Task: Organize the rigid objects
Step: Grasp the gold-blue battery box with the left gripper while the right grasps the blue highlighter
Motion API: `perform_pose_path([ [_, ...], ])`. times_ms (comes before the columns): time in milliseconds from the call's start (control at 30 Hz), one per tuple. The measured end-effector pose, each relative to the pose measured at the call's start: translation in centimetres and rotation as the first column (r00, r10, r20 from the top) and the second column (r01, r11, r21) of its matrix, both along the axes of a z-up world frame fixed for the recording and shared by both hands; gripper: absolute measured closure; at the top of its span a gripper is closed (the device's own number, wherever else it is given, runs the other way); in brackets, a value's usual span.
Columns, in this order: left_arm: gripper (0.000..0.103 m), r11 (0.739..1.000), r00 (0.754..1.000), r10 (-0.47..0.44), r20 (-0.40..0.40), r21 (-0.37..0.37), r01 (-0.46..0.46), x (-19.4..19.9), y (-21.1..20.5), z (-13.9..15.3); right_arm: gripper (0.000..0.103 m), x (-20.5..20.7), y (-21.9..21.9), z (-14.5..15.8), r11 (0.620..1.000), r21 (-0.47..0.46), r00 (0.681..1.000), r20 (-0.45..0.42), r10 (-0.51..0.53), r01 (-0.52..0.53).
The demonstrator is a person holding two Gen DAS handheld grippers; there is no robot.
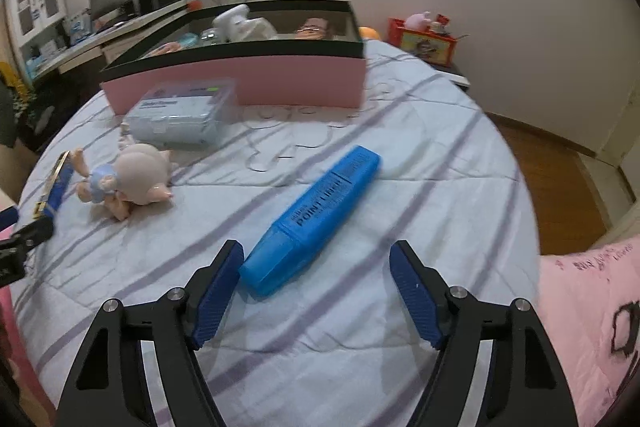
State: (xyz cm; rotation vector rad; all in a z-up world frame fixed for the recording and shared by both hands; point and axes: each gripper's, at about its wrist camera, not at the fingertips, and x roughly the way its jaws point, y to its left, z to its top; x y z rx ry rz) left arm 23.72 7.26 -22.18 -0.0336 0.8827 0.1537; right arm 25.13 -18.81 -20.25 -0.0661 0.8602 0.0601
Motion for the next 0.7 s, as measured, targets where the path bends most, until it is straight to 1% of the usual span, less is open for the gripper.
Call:
perform_pose_path([
  [67, 0.000, 1.000, 1.000, -0.020, 0.016, 0.000, 0.020, 0.6, -0.6, 0.1, 0.026, 0.4, 0.1, 0.0, 0.999, 0.044, 1.000, -0.001, 0.027, -0.027],
  [133, 0.000, 0.999, 0.999, -0.042, 0.014, -0.007, 0.042, 1.6, -1.1, -0.1, 0.026, 0.8, 0.4, -0.1, 0.999, 0.031, 0.999, 0.002, 0.033, -0.033],
  [167, 0.001, 0.999, 0.999, -0.043, -0.006, 0.007, 0.044, 2.2, -1.4, -0.5, 0.026, 1.3, 0.6, -0.3, 0.999, 0.027, 0.999, 0.006, 0.041, -0.041],
  [200, 0.002, 0.998, 0.999, -0.048, -0.008, 0.034, 0.048, 2.7, -1.7, -0.7, 0.026, 1.6, 0.7, -0.4, 0.999, 0.028, 0.999, -0.001, 0.044, -0.044],
  [233, 0.009, 0.998, 0.998, -0.055, 0.013, 0.041, 0.055, 2.8, -1.8, -0.6, 0.026, 2.0, 0.6, -0.7, 0.999, 0.026, 0.999, -0.009, 0.046, -0.046],
  [267, 0.018, 0.997, 0.997, -0.072, 0.014, 0.026, 0.071, 2.9, -1.8, -0.7, 0.028, 2.0, 0.4, -0.6, 0.998, 0.028, 0.999, -0.002, 0.050, -0.050],
  [300, 0.022, 0.996, 0.996, -0.092, 0.018, -0.001, 0.092, 2.9, -1.8, -0.5, 0.042, 2.0, 0.2, -0.5, 0.999, 0.017, 0.999, 0.004, 0.046, -0.046],
  [333, 0.035, 0.994, 0.994, -0.107, 0.025, -0.004, 0.107, 2.9, -1.8, -0.3, 0.048, 1.9, 0.0, -0.5, 0.999, 0.010, 0.999, 0.008, 0.046, -0.046],
  [367, 0.052, 0.992, 0.991, -0.128, 0.033, -0.003, 0.128, 2.8, -1.9, -0.2, 0.056, 1.9, -0.6, -0.5, 0.999, 0.024, 0.999, 0.013, 0.047, -0.047],
  [433, 0.066, 0.987, 0.987, -0.157, 0.041, -0.016, 0.158, 2.8, -2.2, 0.0, 0.065, 1.9, -1.6, -0.4, 0.997, 0.061, 0.999, 0.016, 0.042, -0.043],
  [467, 0.072, 0.986, 0.986, -0.163, 0.043, -0.012, 0.164, 2.7, -2.2, 0.0, 0.073, 1.8, -1.9, -0.4, 0.997, 0.066, 0.999, 0.017, 0.040, -0.041],
  [500, 0.076, 0.985, 0.984, -0.169, 0.049, -0.009, 0.170, 2.5, -2.3, 0.1, 0.075, 1.7, -2.1, -0.4, 0.997, 0.071, 0.999, 0.023, 0.038, -0.040],
  [533, 0.078, 0.984, 0.983, -0.180, 0.046, -0.007, 0.180, 2.4, -2.4, 0.1, 0.075, 1.6, -2.4, -0.4, 0.996, 0.083, 0.999, 0.028, 0.039, -0.041],
  [600, 0.079, 0.983, 0.982, -0.183, 0.053, -0.001, 0.184, 2.4, -2.5, 0.0, 0.075, 1.7, -2.6, -0.5, 0.995, 0.093, 0.999, 0.031, 0.041, -0.044],
  [700, 0.078, 0.983, 0.981, -0.186, 0.055, 0.002, 0.186, 2.7, -2.5, 0.0, 0.072, 2.4, -1.9, -0.5, 0.998, 0.044, 0.999, 0.038, 0.034, -0.036],
])
